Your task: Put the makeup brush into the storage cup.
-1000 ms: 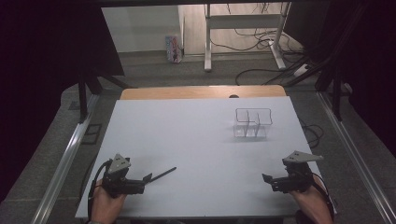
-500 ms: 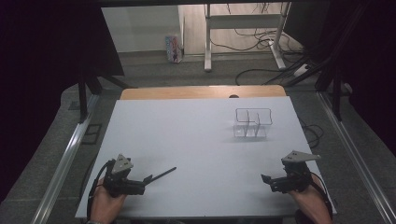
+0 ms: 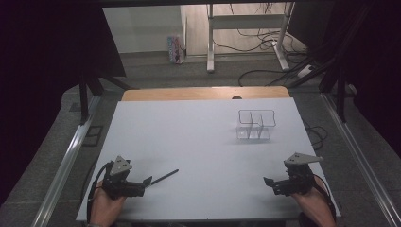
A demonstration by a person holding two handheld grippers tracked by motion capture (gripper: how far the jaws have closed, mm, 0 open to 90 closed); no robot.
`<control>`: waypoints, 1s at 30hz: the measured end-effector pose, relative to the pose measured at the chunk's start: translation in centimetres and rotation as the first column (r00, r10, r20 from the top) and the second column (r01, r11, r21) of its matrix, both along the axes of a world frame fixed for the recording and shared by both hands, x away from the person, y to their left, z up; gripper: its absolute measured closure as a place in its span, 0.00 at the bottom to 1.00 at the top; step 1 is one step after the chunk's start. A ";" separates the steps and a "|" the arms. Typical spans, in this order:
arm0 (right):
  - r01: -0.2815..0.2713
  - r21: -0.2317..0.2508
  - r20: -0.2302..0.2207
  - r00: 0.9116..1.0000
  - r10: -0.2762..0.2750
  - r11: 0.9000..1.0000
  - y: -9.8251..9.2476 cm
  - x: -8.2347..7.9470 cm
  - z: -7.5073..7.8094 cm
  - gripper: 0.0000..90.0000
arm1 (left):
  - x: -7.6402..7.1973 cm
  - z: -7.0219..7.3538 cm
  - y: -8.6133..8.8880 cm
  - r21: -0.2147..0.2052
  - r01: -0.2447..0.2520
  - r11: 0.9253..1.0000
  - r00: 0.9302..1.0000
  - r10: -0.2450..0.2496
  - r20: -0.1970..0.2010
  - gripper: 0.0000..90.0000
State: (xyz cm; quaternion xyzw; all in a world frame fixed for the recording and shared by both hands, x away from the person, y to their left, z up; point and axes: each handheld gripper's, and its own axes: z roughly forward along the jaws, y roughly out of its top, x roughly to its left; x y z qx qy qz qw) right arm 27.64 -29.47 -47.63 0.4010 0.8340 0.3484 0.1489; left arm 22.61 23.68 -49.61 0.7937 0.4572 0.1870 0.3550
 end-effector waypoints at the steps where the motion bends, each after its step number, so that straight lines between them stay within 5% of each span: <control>1: -0.002 -0.002 0.001 1.000 0.002 1.000 0.0 0.0 0.0 0.00 | 0.0 0.0 0.1 -0.005 0.000 1.000 1.000 0.000 -0.001 0.00; 16: -0.003 -0.005 0.015 1.000 0.003 1.000 0.1 -0.1 0.1 0.00 | 0.6 0.6 0.4 0.066 0.004 0.998 1.000 -0.002 -0.026 0.00; 30: -0.015 -0.012 0.012 1.000 0.015 1.000 0.3 -0.1 0.1 0.00 | 1.5 1.1 0.7 0.114 0.033 0.993 0.992 -0.019 -0.121 0.00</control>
